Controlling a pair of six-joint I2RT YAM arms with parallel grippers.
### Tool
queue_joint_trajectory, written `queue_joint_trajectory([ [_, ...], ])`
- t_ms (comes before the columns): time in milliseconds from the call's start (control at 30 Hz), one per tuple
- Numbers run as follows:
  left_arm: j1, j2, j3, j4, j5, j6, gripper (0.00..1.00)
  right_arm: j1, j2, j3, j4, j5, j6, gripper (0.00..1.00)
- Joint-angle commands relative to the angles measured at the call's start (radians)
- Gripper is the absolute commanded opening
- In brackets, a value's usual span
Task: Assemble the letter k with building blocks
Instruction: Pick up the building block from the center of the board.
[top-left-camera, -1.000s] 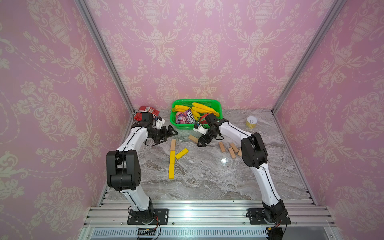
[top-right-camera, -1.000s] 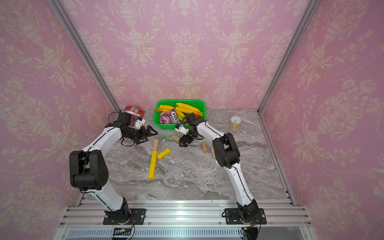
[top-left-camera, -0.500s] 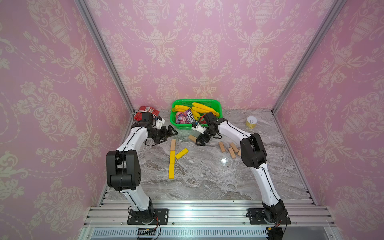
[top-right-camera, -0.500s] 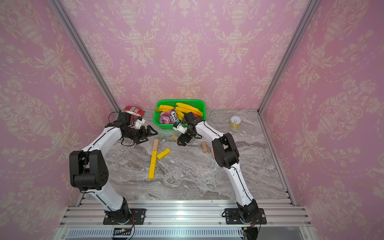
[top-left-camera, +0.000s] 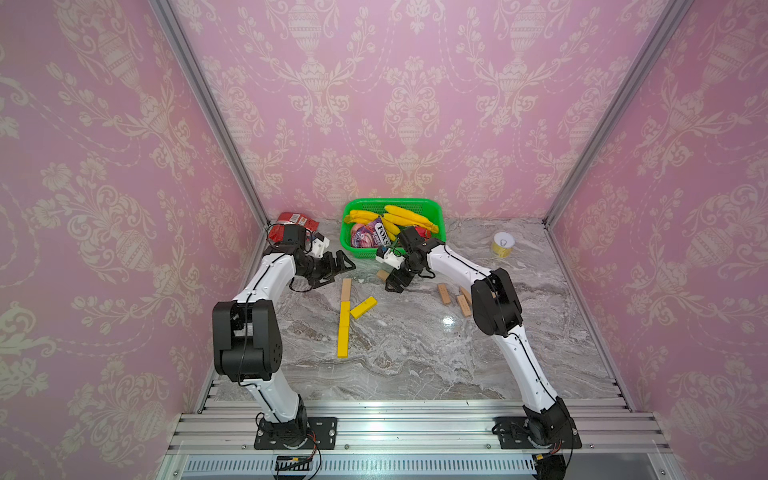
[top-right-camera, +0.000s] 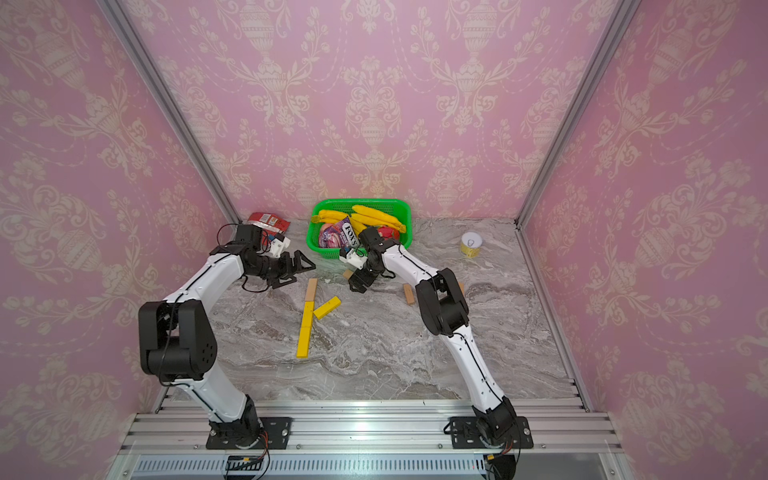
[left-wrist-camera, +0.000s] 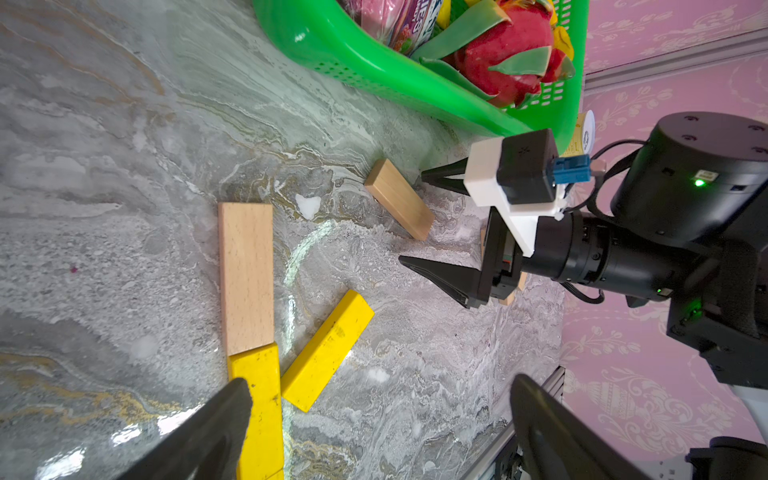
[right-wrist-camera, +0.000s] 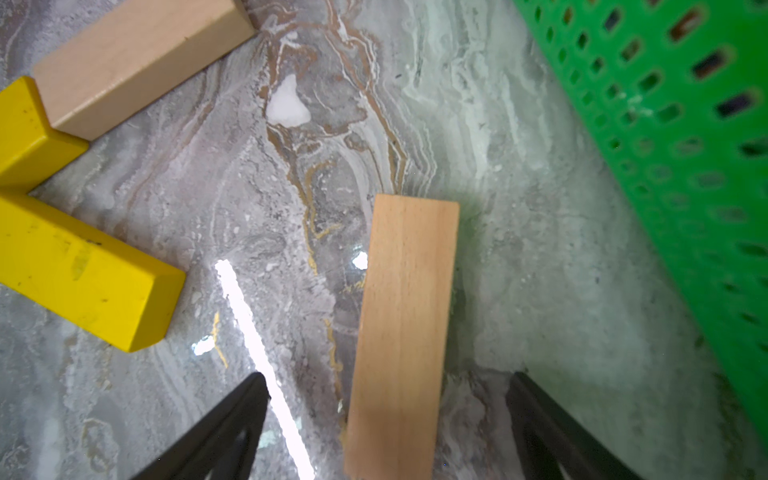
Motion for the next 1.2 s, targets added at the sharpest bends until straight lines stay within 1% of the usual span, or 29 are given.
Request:
queue_joint_trajectory([
  [0,0.007,0.01,0.03,-0.024,0.008,0.022,0.99,0.006,0.019,-0.021,-0.009,0.077,0.039,0.91],
  [133,0.007,0.006,0.03,-0.023,0.01,0.023,0.99,0.007,0.021,-0.03,-0.01,0.107,0.049,0.83],
  [167,0.007,0.006,0.03,-0.023,0.01,0.023,0.99,0.007,0.022,-0.028,-0.013,0.107,0.048,0.76],
  [200,0.007,0.004,0.03,-0.023,0.01,0.022,0.99,0.007,0.027,-0.02,-0.022,0.11,0.051,0.71],
  [333,0.007,0.002,0.03,-0.024,0.008,0.021,0.99,0.009,0.014,-0.046,-0.025,0.102,0.057,0.63],
  [467,0.008,0.004,0.029,-0.022,0.004,0.022,0.99,0.014,-0.049,-0.149,0.025,0.1,0.06,0.57],
  [533,0.008,0.003,0.029,-0.023,-0.004,0.022,0.99,0.018,-0.087,-0.208,0.049,0.104,0.066,0.51],
  [600,0.007,0.005,0.029,-0.026,-0.01,0.022,0.99,0.022,-0.122,-0.272,0.072,0.108,0.07,0.44],
  [733,0.007,0.007,0.027,-0.023,-0.01,0.018,0.99,0.034,-0.206,-0.394,0.137,0.145,0.077,0.34],
  [800,0.007,0.002,0.029,-0.023,-0.005,0.015,0.99,0.037,-0.232,-0.408,0.142,0.141,0.078,0.33],
  [900,0.007,-0.018,0.023,-0.012,0.003,0.008,0.99,0.037,-0.232,-0.379,0.118,0.139,0.088,0.33],
  [933,0.007,-0.025,0.016,-0.007,-0.003,0.008,0.99,0.04,-0.234,-0.372,0.117,0.144,0.094,0.4],
  [1000,0.007,-0.03,0.015,-0.01,-0.01,0.01,0.99,0.042,-0.233,-0.358,0.117,0.141,0.096,0.58],
  [1033,0.007,-0.029,0.018,-0.011,-0.006,0.01,0.99,0.044,-0.229,-0.346,0.118,0.14,0.098,0.62],
  [1100,0.007,-0.03,0.018,-0.009,-0.002,0.008,0.99,0.048,-0.201,-0.304,0.104,0.14,0.09,0.64],
  [1167,0.007,-0.029,0.016,-0.008,-0.004,0.01,0.99,0.051,-0.149,-0.225,0.059,0.142,0.083,0.64],
])
